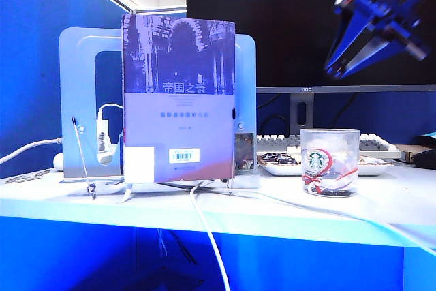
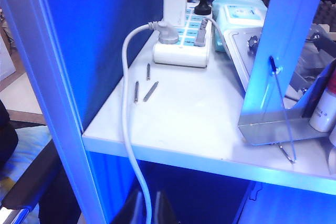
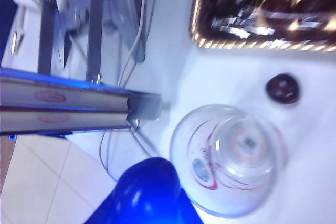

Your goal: Pick up the cherry on the right side of the glass and put it inside the glass.

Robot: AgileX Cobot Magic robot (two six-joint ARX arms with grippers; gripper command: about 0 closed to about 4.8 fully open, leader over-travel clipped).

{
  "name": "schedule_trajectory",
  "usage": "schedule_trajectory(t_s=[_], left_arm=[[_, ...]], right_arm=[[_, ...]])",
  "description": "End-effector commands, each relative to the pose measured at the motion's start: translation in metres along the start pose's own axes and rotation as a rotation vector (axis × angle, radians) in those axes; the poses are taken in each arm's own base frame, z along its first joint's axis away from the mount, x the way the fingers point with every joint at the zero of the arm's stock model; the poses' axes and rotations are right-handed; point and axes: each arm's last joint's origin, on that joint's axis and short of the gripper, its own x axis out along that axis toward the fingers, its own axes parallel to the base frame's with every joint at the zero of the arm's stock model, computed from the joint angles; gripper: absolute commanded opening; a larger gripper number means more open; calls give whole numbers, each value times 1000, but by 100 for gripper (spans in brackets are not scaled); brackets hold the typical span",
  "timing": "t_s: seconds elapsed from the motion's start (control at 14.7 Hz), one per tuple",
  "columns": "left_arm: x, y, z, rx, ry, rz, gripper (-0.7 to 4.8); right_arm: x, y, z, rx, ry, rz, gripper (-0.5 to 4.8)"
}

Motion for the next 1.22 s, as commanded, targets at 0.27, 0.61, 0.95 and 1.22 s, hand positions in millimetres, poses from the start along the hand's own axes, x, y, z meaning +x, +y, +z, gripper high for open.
schedule_trajectory(t_s=[0.27,0.61,0.95,1.22], left_arm=[[0,0,-1,-3,10,-4,53],[0,0,-1,-3,10,-4,53],[0,0,-1,-3,10,-4,53],[0,0,-1,-3,10,-4,53]], right_arm=[[28,2,-5,-11,76,-123,148],[45,-8,-5,9,117,-142,148],[54,-13,-4,14,125,-143,185],[54,-13,-4,18,124,-140,349]])
